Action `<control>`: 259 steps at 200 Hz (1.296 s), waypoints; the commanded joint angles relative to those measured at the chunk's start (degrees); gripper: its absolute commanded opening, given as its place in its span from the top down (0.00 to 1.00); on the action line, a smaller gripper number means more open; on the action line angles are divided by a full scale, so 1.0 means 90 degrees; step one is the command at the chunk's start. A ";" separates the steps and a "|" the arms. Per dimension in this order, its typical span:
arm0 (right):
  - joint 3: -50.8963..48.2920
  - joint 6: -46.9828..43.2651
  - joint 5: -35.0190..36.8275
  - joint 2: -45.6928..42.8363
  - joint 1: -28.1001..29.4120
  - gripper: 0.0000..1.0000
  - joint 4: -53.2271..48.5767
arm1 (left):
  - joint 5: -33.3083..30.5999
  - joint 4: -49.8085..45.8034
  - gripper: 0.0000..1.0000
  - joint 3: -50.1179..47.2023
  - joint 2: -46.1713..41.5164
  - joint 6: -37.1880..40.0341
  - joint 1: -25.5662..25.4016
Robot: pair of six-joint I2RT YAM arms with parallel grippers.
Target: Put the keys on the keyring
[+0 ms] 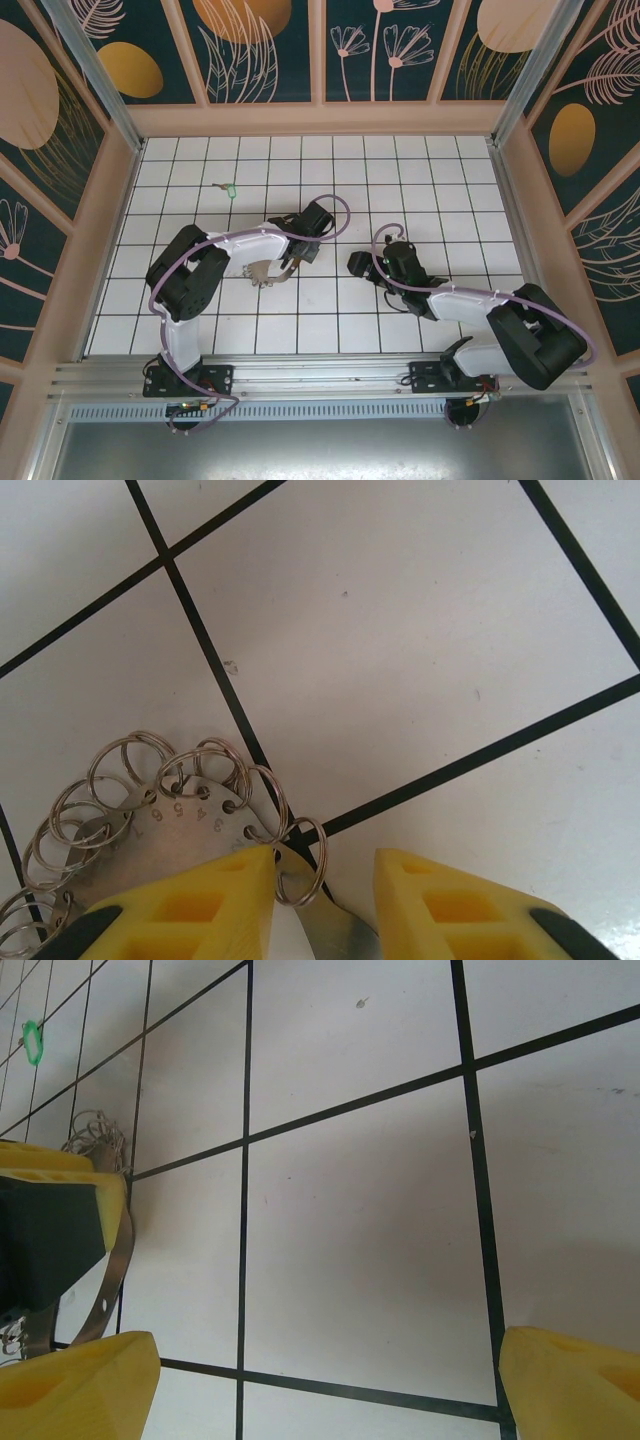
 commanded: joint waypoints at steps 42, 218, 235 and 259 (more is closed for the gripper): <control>0.0192 0.0082 0.0147 0.0143 0.0060 0.12 0.0194 | -0.0280 0.0120 0.71 0.0176 0.0199 0.0235 -0.0032; 0.0162 0.0087 0.0123 0.0266 0.0084 0.12 0.0278 | -0.0339 0.0284 0.73 0.0042 0.0315 0.0298 0.0101; 0.0162 0.0092 0.0133 0.0280 0.0083 0.12 0.0282 | -0.0303 0.0303 0.74 0.0030 0.0315 0.0293 0.0155; 0.0162 0.0092 0.0132 0.0297 0.0086 0.12 0.0282 | -0.0259 0.0315 0.74 0.0029 0.0316 0.0282 0.0209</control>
